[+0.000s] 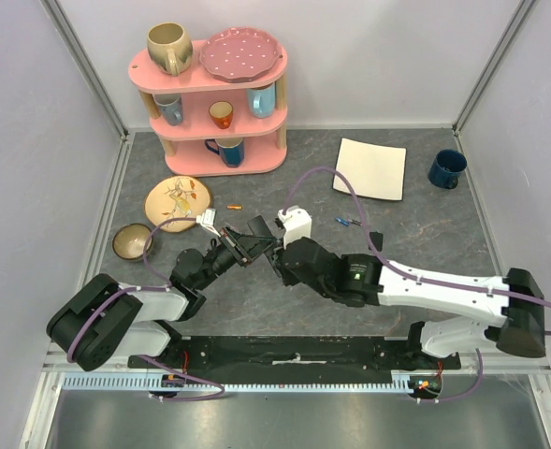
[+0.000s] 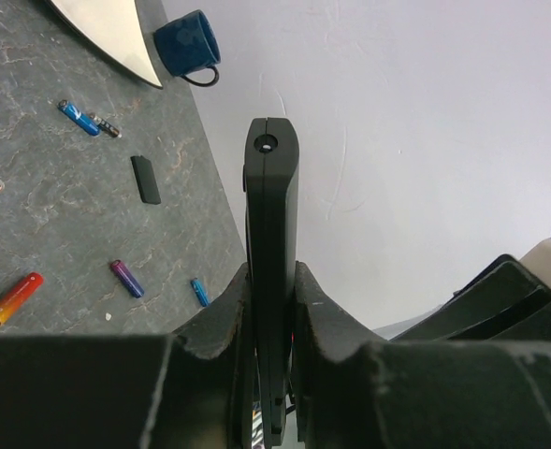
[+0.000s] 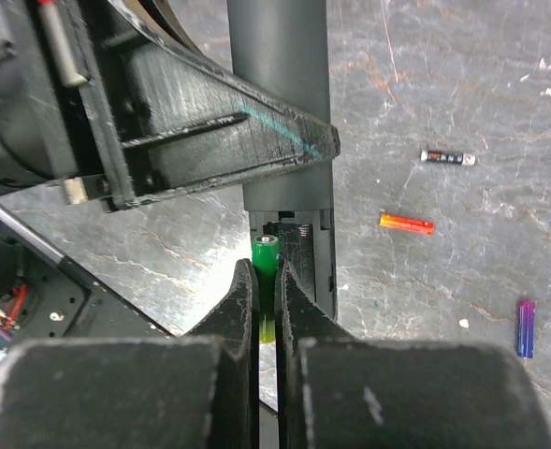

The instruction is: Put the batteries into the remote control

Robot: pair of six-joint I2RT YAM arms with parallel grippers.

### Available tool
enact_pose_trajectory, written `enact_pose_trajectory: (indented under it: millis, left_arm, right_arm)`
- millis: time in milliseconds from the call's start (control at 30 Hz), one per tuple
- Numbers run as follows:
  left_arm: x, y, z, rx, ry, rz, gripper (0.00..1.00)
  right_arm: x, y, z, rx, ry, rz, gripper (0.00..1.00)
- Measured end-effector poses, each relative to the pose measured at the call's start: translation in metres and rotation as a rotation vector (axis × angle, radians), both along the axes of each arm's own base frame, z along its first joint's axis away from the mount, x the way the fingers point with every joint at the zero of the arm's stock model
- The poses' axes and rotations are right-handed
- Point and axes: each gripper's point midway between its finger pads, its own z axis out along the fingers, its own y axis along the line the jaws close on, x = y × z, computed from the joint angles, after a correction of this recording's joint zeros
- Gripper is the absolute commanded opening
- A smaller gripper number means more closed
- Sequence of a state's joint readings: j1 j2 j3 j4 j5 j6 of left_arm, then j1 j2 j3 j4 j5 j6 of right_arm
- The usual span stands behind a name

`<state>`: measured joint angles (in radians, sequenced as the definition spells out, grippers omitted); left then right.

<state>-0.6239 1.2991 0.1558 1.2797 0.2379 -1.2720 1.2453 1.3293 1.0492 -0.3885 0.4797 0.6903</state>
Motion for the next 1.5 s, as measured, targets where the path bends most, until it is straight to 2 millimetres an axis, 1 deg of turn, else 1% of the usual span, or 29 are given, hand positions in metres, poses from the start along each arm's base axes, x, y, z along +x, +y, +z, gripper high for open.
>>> enact_pose_trajectory:
  millis: [200, 267, 300, 400, 533, 600, 667, 900, 1100, 1200, 1333, 1500]
  left_arm:
    - [0.0, 0.0, 0.001, -0.007, 0.002, -0.001, 0.02]
    - [0.0, 0.0, -0.001, -0.007, 0.009, -0.002, 0.02]
    - [0.001, -0.001, -0.002, -0.006, 0.014, -0.002, 0.02]
    - [0.001, -0.001, -0.003, -0.007, 0.023, -0.002, 0.02]
    - [0.004, -0.004, 0.0, -0.015, 0.023, -0.003, 0.02]
    - [0.005, -0.006, 0.004, -0.02, 0.018, -0.002, 0.02]
    - [0.007, -0.006, 0.002, -0.019, 0.027, 0.007, 0.02]
    - [0.01, -0.012, 0.011, -0.038, 0.015, 0.0, 0.02]
    - [0.009, -0.014, 0.005, -0.031, 0.032, -0.007, 0.02]
    - [0.01, -0.015, 0.008, -0.036, 0.03, -0.009, 0.02]
    - [0.012, -0.017, 0.012, -0.044, 0.021, -0.009, 0.02]
    - [0.012, -0.017, 0.013, -0.046, 0.021, -0.01, 0.02]
  right_arm:
    - [0.002, -0.008, 0.041, 0.123, -0.088, 0.009, 0.0]
    - [0.004, -0.009, 0.051, 0.147, -0.112, 0.009, 0.0]
    - [0.005, -0.008, 0.052, 0.155, -0.12, 0.008, 0.0]
    - [0.006, -0.007, 0.047, 0.171, -0.136, 0.01, 0.0]
    - [0.003, -0.018, 0.013, 0.162, -0.137, 0.007, 0.0]
    - [0.004, -0.022, 0.003, 0.151, -0.141, -0.004, 0.0]
    - [0.007, -0.022, 0.007, 0.166, -0.154, -0.018, 0.0]
    - [0.013, -0.021, 0.023, 0.228, -0.195, -0.054, 0.0]
    - [0.015, -0.02, 0.029, 0.248, -0.214, -0.062, 0.0]
    - [0.016, -0.019, 0.027, 0.242, -0.215, -0.06, 0.0]
    - [0.016, -0.017, 0.019, 0.217, -0.211, -0.056, 0.0]
    - [0.017, -0.017, 0.015, 0.201, -0.21, -0.055, 0.0]
